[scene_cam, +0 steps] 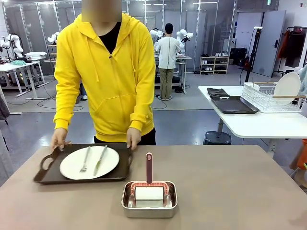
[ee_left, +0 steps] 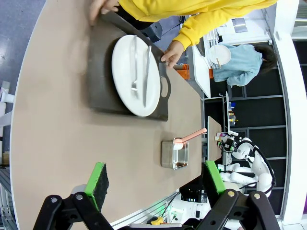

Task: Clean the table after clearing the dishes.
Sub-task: When the right (or left) Handle tray is removed, use the right hand (or left hand) to clean the right (or left) side of the table with the Lint Roller.

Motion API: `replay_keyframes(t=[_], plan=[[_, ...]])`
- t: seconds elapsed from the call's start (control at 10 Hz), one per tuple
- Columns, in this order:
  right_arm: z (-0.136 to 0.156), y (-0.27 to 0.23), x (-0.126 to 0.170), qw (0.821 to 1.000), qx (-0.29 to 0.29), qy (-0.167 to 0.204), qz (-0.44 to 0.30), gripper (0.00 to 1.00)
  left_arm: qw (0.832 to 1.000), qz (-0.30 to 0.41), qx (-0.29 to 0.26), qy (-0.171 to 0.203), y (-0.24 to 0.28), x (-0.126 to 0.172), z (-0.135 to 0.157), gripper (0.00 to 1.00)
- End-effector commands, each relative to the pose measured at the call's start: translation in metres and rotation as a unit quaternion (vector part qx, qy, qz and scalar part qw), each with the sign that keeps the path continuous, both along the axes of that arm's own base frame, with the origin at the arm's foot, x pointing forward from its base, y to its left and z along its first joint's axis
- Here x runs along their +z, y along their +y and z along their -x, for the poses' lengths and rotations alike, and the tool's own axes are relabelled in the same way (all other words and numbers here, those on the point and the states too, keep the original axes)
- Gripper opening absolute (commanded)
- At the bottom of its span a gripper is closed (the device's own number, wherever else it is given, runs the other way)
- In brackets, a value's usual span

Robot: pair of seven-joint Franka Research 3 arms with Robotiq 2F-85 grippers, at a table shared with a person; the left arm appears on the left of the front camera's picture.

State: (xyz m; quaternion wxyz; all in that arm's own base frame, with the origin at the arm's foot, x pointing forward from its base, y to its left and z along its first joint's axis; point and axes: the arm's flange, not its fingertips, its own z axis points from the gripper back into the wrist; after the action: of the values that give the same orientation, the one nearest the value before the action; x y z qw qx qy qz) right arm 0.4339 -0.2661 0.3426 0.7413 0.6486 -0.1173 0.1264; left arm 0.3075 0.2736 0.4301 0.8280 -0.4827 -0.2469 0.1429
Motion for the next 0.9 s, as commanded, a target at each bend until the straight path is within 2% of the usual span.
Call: replay_keyframes(t=[0.0,0.8], plan=[[-0.0003,0.0005,0.0012,1.0,0.001,-0.001,0.0,1.0,1.0,0.004,-0.003,-0.004,0.0005,0.0026,0.0026,1.0],[-0.0003,0.0005,0.0012,1.0,0.001,-0.001,0.0,1.0,1.0,0.004,-0.003,-0.004,0.0005,0.0026,0.0026,1.0]])
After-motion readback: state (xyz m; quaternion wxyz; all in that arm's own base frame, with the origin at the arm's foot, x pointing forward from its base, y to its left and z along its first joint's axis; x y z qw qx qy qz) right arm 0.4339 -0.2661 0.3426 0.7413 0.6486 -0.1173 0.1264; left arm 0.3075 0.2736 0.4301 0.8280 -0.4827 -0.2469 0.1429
